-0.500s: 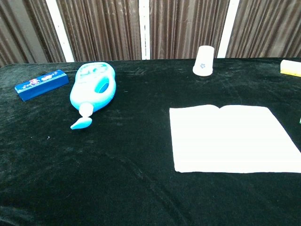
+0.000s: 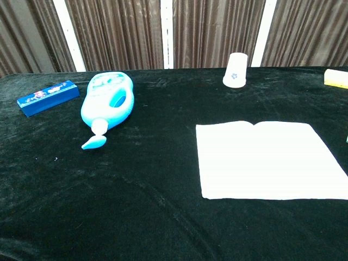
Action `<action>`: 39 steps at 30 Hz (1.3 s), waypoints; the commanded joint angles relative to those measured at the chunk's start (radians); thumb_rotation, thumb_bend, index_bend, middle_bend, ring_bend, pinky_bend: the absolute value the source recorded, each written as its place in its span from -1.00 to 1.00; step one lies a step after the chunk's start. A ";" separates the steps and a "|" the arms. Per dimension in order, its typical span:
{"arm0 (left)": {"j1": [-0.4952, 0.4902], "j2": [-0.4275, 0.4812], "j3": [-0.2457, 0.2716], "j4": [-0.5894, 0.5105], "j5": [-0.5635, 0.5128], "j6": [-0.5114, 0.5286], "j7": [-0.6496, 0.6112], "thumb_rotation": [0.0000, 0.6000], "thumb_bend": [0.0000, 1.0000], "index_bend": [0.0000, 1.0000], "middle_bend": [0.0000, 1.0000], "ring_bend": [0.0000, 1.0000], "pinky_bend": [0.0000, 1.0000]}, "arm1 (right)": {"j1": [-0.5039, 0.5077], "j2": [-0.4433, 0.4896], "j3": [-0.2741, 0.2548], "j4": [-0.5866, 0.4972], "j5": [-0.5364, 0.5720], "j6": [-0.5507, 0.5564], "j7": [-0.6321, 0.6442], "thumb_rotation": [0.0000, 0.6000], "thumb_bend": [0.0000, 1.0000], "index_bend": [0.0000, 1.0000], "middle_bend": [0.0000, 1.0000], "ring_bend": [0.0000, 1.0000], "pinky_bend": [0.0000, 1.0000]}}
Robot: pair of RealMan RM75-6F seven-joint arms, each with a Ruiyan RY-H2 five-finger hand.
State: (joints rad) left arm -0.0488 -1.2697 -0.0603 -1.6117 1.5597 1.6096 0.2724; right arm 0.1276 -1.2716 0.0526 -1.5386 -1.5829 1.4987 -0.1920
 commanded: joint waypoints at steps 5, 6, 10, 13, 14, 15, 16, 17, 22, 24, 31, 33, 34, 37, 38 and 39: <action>0.001 0.000 0.001 -0.001 0.000 0.001 0.002 1.00 -0.55 -1.00 -1.00 -1.00 -1.00 | 0.015 -0.008 0.009 -0.019 0.009 -0.021 -0.005 1.00 -0.61 -1.00 -1.00 -1.00 -1.00; 0.001 0.000 0.000 -0.004 0.000 0.002 0.002 1.00 -0.55 -1.00 -1.00 -1.00 -1.00 | 0.028 -0.016 0.012 -0.043 0.006 -0.034 -0.008 1.00 -0.61 -1.00 -1.00 -1.00 -1.00; 0.001 0.001 0.000 -0.007 0.000 0.002 0.004 1.00 -0.55 -1.00 -1.00 -1.00 -1.00 | 0.061 -0.049 0.012 -0.113 0.012 -0.091 -0.064 1.00 -0.61 -1.00 -1.00 -1.00 -1.00; 0.001 0.004 0.002 -0.009 0.003 0.002 0.000 1.00 -0.55 -1.00 -1.00 -1.00 -1.00 | 0.089 -0.094 0.011 -0.165 0.032 -0.146 -0.131 1.00 -0.60 -1.00 -1.00 -1.00 -1.00; 0.001 0.004 0.002 -0.010 0.004 0.003 -0.002 1.00 -0.55 -1.00 -1.00 -1.00 -1.00 | 0.095 -0.108 0.012 -0.175 0.040 -0.157 -0.151 1.00 -0.60 -1.00 -1.00 -1.00 -1.00; 0.002 0.006 0.002 -0.010 0.006 0.006 -0.006 1.00 -0.55 -1.00 -1.00 -1.00 -1.00 | 0.107 -0.134 0.009 -0.188 0.048 -0.181 -0.177 1.00 -0.60 -1.00 -1.00 -1.00 -1.00; 0.002 0.007 0.002 -0.011 0.007 0.007 -0.009 1.00 -0.55 -1.00 -1.00 -1.00 -1.00 | 0.115 -0.153 0.010 -0.194 0.057 -0.195 -0.194 1.00 -0.60 -1.00 -1.00 -1.00 -1.00; 0.003 0.008 0.003 -0.011 0.007 0.007 -0.011 1.00 -0.55 -1.00 -1.00 -1.00 -1.00 | 0.123 -0.172 0.011 -0.198 0.068 -0.211 -0.209 1.00 -0.60 -1.00 -1.00 -1.00 -1.00; 0.003 0.011 0.005 -0.012 0.009 0.005 -0.017 1.00 -0.55 -1.00 -1.00 -1.00 -1.00 | 0.155 -0.252 0.024 -0.194 0.133 -0.267 -0.274 1.00 -0.60 -1.00 -1.00 -1.00 -1.00; 0.003 0.012 0.004 -0.013 0.008 0.005 -0.018 1.00 -0.55 -1.00 -1.00 -1.00 -1.00 | 0.169 -0.288 0.030 -0.185 0.165 -0.287 -0.301 1.00 -0.59 -1.00 -1.00 -1.00 -1.00; -0.002 0.012 0.000 -0.012 -0.007 -0.008 -0.016 1.00 -0.55 -1.00 -1.00 -1.00 -1.00 | 0.199 -0.377 0.049 -0.143 0.284 -0.330 -0.379 1.00 -0.60 -1.00 -1.00 -1.00 -1.00; -0.003 0.011 -0.001 -0.012 -0.009 -0.010 -0.014 1.00 -0.55 -1.00 -1.00 -1.00 -1.00 | 0.202 -0.393 0.049 -0.138 0.294 -0.329 -0.379 1.00 -0.60 -1.00 -1.00 -1.00 -1.00; -0.004 0.010 -0.002 -0.012 -0.011 -0.012 -0.012 1.00 -0.55 -1.00 -1.00 -1.00 -1.00 | 0.203 -0.402 0.050 -0.135 0.300 -0.330 -0.376 1.00 -0.60 -1.00 -1.00 -1.00 -1.00; -0.007 0.009 -0.004 -0.014 -0.014 -0.017 -0.008 1.00 -0.55 -1.00 -1.00 -1.00 -1.00 | 0.212 -0.439 0.052 -0.121 0.318 -0.334 -0.365 1.00 -0.60 -1.00 -1.00 -1.00 -1.00; -0.007 0.009 -0.004 -0.014 -0.016 -0.018 -0.007 1.00 -0.55 -1.00 -1.00 -1.00 -1.00 | 0.215 -0.453 0.054 -0.113 0.323 -0.334 -0.363 1.00 -0.60 -1.00 -1.00 -1.00 -1.00; -0.008 0.008 -0.004 -0.013 -0.017 -0.019 -0.006 1.00 -0.55 -1.00 -1.00 -1.00 -1.00 | 0.219 -0.465 0.055 -0.105 0.327 -0.334 -0.362 1.00 -0.60 -1.00 -1.00 -1.00 -1.00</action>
State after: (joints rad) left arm -0.0563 -1.2613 -0.0639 -1.6252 1.5426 1.5901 0.2664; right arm 0.3398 -1.7217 0.1051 -1.6550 -1.2646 1.1661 -0.5584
